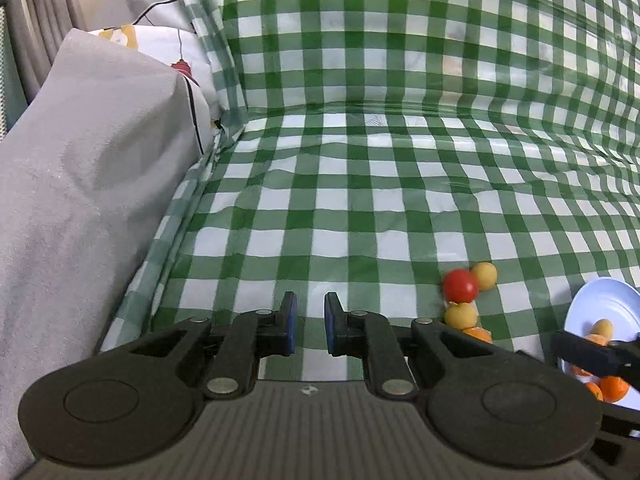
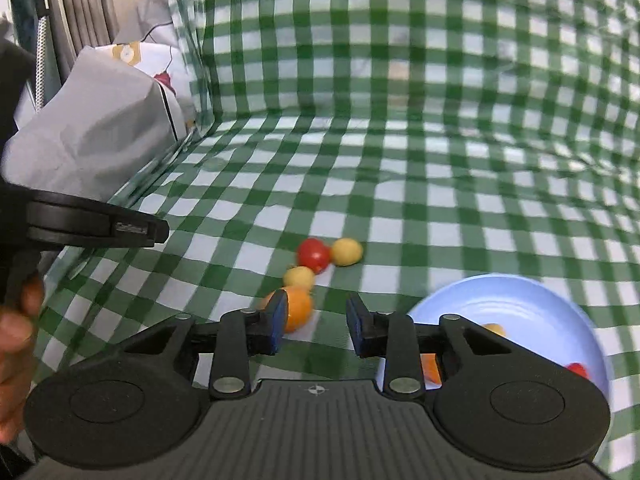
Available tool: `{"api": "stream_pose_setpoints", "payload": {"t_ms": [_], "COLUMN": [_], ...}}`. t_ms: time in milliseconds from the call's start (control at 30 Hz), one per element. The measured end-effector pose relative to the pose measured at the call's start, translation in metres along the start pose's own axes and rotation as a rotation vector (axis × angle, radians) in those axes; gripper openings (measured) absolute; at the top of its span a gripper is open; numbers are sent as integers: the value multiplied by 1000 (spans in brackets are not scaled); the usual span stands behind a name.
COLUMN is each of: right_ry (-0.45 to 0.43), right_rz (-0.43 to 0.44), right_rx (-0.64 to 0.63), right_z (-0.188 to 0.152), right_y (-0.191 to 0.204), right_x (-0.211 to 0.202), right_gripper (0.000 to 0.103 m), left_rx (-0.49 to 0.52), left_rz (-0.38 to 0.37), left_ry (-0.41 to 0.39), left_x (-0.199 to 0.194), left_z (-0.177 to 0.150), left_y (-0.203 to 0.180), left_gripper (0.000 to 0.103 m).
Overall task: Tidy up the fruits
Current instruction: 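Move both open grippers back to the remaining fruits, then grasp a yellow fruit with the left gripper while the right grasps an orange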
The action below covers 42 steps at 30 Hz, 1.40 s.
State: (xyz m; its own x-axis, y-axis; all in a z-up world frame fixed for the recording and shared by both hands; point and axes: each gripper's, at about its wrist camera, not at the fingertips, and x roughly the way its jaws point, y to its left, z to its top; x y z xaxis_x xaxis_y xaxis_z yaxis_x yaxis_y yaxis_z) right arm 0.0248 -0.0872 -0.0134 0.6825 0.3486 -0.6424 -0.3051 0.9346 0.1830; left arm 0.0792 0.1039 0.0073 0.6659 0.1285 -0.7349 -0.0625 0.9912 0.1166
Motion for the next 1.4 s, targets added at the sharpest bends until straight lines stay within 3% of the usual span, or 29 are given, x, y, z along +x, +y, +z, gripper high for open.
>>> {"api": "stream_pose_setpoints", "payload": {"t_ms": [333, 433, 733, 867, 1100, 1133, 1200, 1400], "right_ry": [72, 69, 122, 178, 191, 192, 192, 185], "right_rz": [-2, -8, 14, 60, 98, 100, 102, 97], "right_rx": [-8, -20, -118, -153, -189, -189, -191, -192], "right_z": [0, -1, -11, -20, -25, -24, -24, -23], "right_y": [18, 16, 8, 2, -5, -6, -6, -4], "right_x": [50, 49, 21, 13, 6, 5, 5, 1], "right_gripper": [44, 38, 36, 37, 37, 37, 37, 37], "left_rx": [-28, -23, -48, -43, 2, 16, 62, 118], "left_rz": [-11, -37, -253, -314, -305, -301, -280, -233], "left_ry": [27, 27, 126, 182, 215, 213, 193, 137], "left_x": [7, 9, 29, 43, 63, 63, 62, 45], "left_z": [2, 4, 10, 10, 5, 4, 2, -2], "left_y": [10, 3, -28, -48, -78, -82, -88, -81], "left_gripper": [15, 15, 22, 42, 42, 41, 27, 26]}}
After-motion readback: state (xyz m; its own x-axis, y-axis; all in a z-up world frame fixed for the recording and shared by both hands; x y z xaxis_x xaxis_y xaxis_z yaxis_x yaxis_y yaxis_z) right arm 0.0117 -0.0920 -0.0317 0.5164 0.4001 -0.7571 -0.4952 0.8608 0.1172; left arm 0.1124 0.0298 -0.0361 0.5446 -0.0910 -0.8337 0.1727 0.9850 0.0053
